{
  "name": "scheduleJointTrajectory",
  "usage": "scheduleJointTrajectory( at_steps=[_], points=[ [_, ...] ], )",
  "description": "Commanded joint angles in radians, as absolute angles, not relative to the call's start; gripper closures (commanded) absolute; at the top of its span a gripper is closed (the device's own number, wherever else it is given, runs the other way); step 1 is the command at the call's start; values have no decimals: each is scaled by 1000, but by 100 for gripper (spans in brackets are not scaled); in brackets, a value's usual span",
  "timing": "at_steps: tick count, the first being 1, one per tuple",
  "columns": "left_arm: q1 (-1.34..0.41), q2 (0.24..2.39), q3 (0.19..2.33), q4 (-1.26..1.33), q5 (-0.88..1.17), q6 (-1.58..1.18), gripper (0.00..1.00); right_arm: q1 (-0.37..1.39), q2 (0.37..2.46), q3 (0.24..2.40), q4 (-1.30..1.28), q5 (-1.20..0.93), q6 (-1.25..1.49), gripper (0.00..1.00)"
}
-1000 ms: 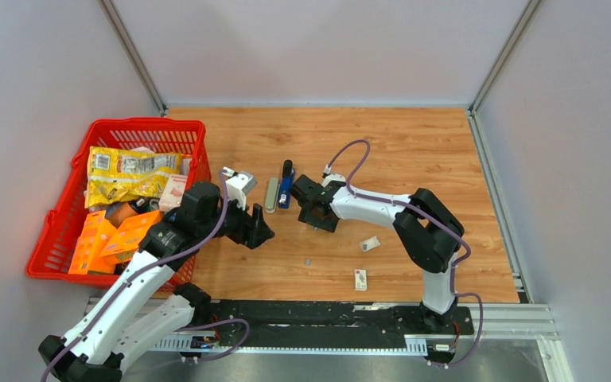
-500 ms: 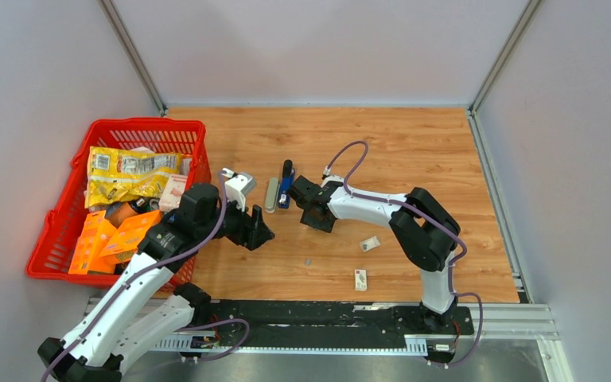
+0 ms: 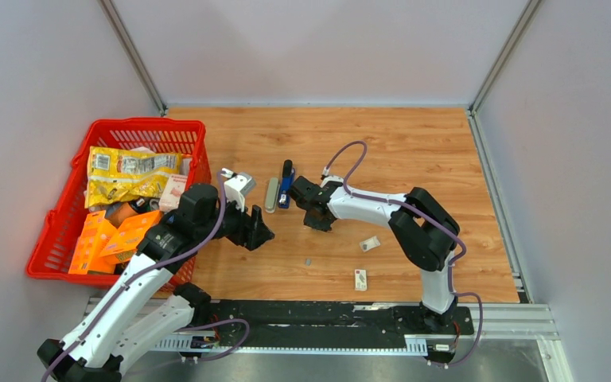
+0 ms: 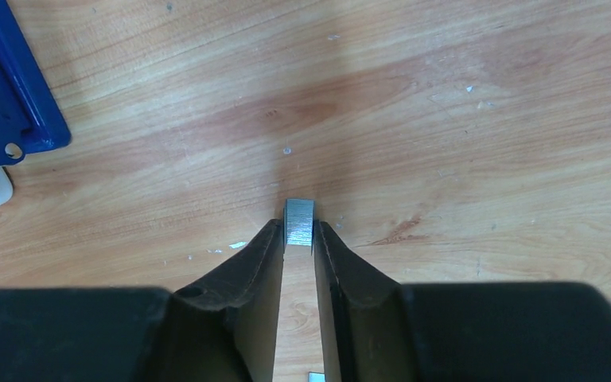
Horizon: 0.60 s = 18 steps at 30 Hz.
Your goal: Unload the staples from the stapler
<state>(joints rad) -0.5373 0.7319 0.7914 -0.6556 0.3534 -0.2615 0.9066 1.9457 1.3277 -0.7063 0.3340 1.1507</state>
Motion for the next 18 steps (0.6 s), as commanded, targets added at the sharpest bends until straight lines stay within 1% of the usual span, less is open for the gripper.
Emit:
scheduleJointTrajectory(
  at_steps=[1,7,9,12,14,18],
  points=[
    [-543,719,787,-646,359,-238,23,913,1979,1321,-706,327,1132,76],
    [-541,724,787,-649,351,-238,23,911,1953,1298,-710,347,1104,83],
    [-541,721,787,-652,347,-238,23,911,1934,1293,-713,356,1083,83],
    [-541,724,787,-650,345,-236,23,913,1905,1313,-744,371,1049,88],
    [-542,726,787,-652,342,-235,23,914,1873,1310,-762,391,1032,89],
    [-542,727,787,-653,333,-235,23,914,1774,1260,-796,423,1002,88]
  ],
)
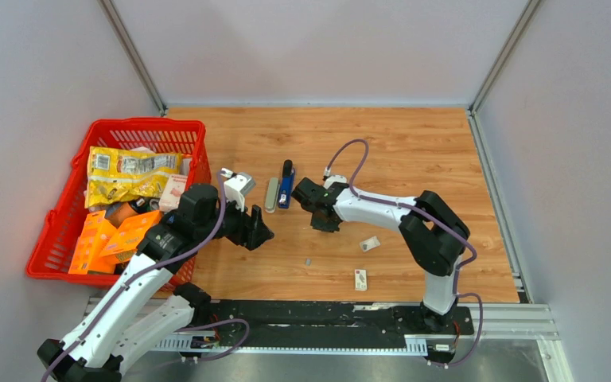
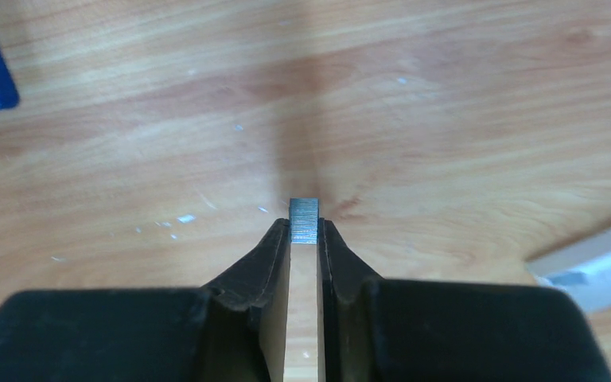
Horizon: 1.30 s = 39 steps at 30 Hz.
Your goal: Unload the staples from the stapler
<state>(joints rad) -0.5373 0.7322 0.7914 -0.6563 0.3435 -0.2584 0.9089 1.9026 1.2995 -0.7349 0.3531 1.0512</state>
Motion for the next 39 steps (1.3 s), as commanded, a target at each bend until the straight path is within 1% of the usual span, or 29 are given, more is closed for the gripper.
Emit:
scheduleJointTrajectory(
  at_steps=[1,8,15,19,25,39],
  points=[
    [-541,726,787,-652,331,-233,23,916,1744,1241,-804,429,993,88],
    [-540,727,787,-652,333,-233,23,920,1537,1106,-871,443,902,86],
    [-541,713,781,-638,359,-229,23,920,1405,1039,-922,468,770,85],
    [-541,709,778,-630,362,-229,23,922,1397,1028,-943,486,706,83],
    [-543,715,776,-634,353,-232,23,910,1423,1005,-946,518,689,84],
    [-541,735,778,-637,341,-229,23,856,1462,933,-830,453,630,86]
  ],
)
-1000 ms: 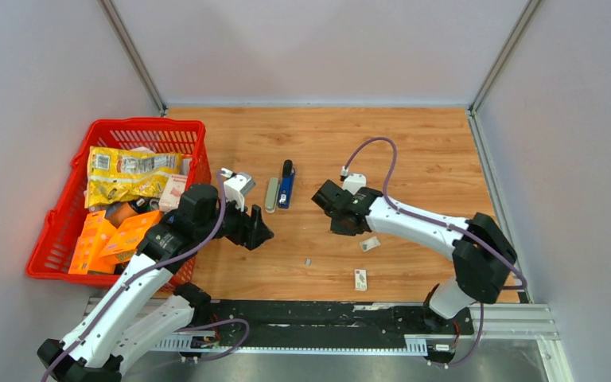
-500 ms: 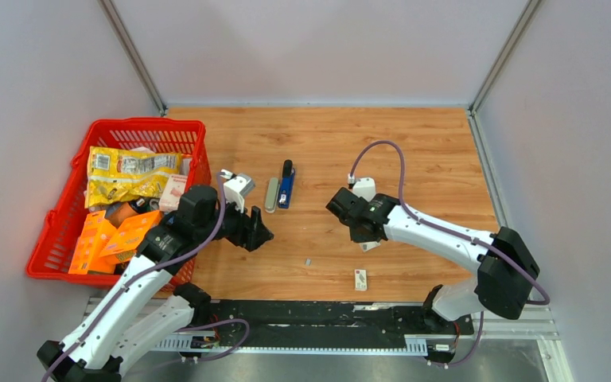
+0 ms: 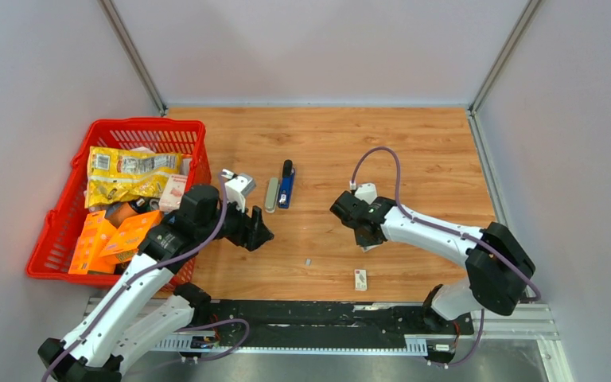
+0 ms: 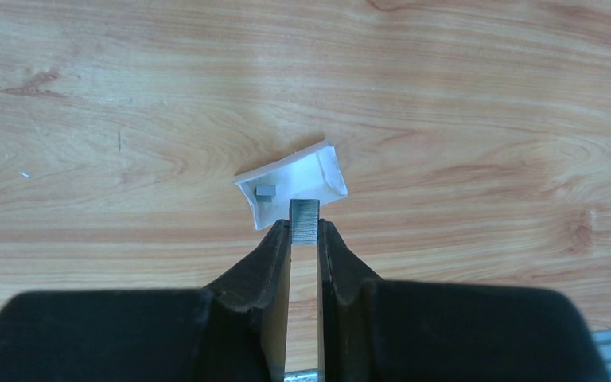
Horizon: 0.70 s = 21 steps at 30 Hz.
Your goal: Unload the staples from the stapler
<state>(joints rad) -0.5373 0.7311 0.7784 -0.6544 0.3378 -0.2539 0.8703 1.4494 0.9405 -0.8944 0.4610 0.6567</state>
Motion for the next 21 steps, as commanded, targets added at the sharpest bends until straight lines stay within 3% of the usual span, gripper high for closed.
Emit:
scheduleJointTrajectory(
  at_steps=[1,21],
  points=[
    [-541,738,778,-638,339,-229,23,851,1468,930,-822,449,632,86],
    [-541,747,779,-641,337,-225,23,825,1529,904,-779,436,735,85]
  ],
)
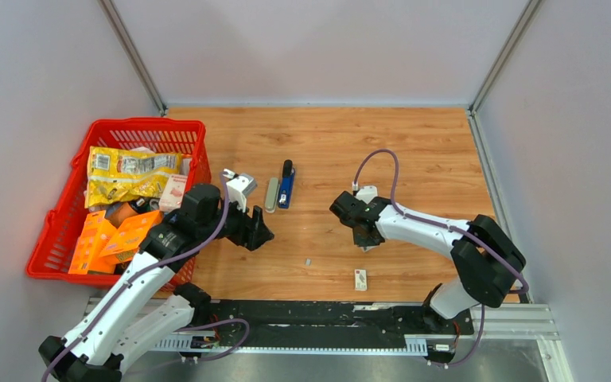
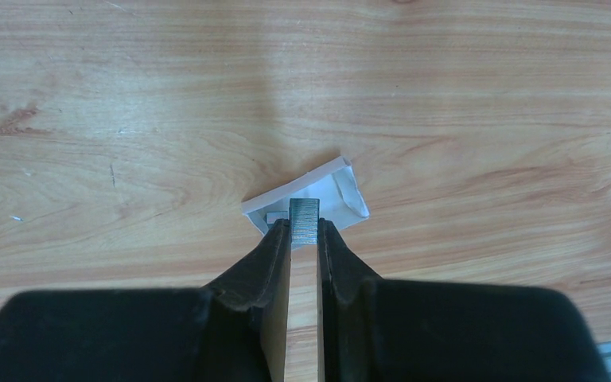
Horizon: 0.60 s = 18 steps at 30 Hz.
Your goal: Unload the staples from the stapler
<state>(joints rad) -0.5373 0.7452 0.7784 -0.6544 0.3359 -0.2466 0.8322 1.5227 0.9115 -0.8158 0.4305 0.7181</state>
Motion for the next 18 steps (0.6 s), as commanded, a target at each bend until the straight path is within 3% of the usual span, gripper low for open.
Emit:
scheduleJointTrajectory(
  at_steps=[1,18],
  points=[
    [-541,747,779,-641,337,-225,23,824,1532,905,-778,434,733,85],
    [-540,746,779,-641,337,-225,23,811,1540,885,-756,431,753,84]
  ],
)
